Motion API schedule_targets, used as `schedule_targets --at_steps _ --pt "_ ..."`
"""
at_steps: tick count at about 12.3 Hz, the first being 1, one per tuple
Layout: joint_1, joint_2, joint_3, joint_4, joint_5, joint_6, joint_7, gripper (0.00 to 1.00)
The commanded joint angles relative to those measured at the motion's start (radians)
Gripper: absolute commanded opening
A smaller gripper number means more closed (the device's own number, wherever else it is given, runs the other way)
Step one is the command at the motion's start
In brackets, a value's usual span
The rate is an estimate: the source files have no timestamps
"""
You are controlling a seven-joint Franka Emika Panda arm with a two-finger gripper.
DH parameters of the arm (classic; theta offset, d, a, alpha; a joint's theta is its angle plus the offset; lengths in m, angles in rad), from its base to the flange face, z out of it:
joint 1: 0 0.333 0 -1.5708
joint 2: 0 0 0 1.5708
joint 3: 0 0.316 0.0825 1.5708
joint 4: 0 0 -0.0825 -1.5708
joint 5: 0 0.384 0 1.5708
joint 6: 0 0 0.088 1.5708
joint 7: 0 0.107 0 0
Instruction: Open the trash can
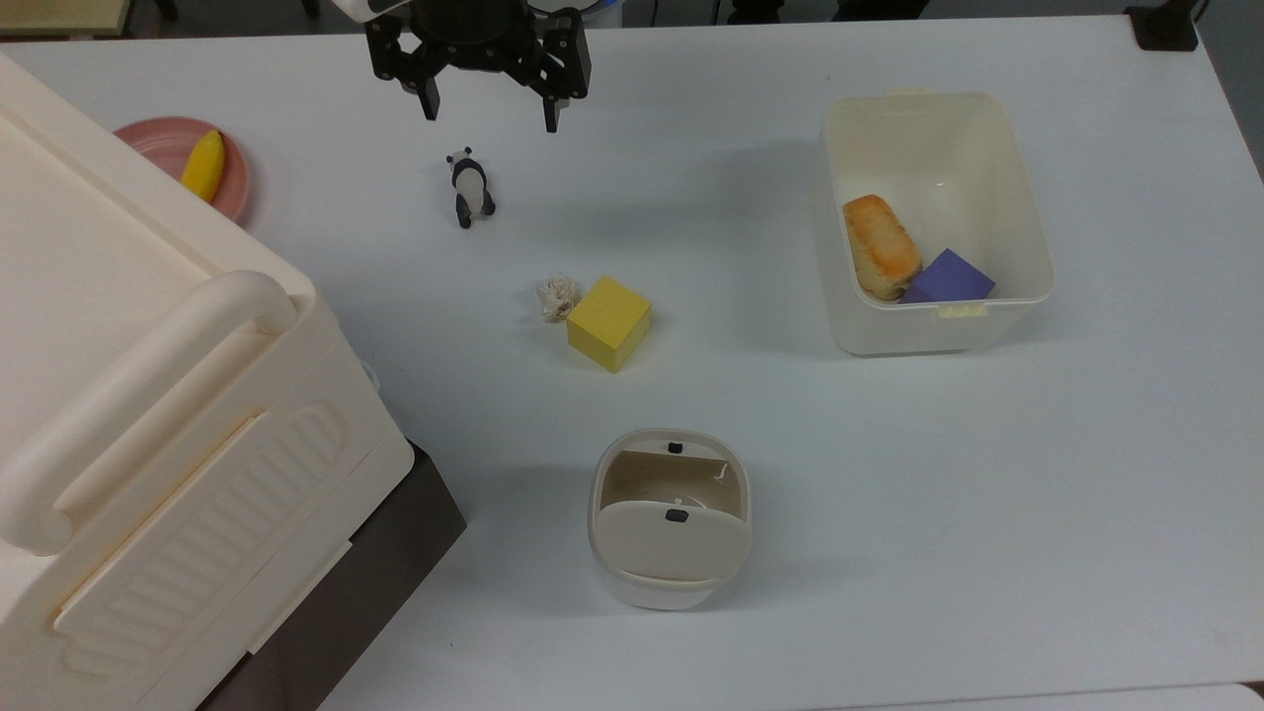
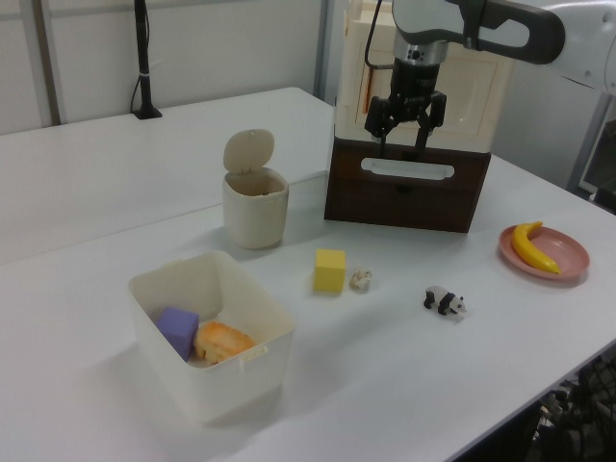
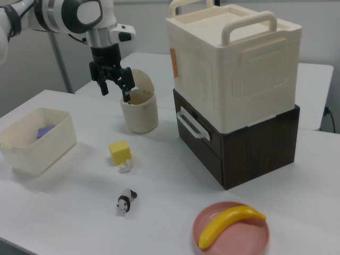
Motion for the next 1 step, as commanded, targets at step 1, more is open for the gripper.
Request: schedule_targets --at_steps 1 --pt "0.006 -0.032 -0.005 -0.029 0.017 0.012 0.017 1.00"
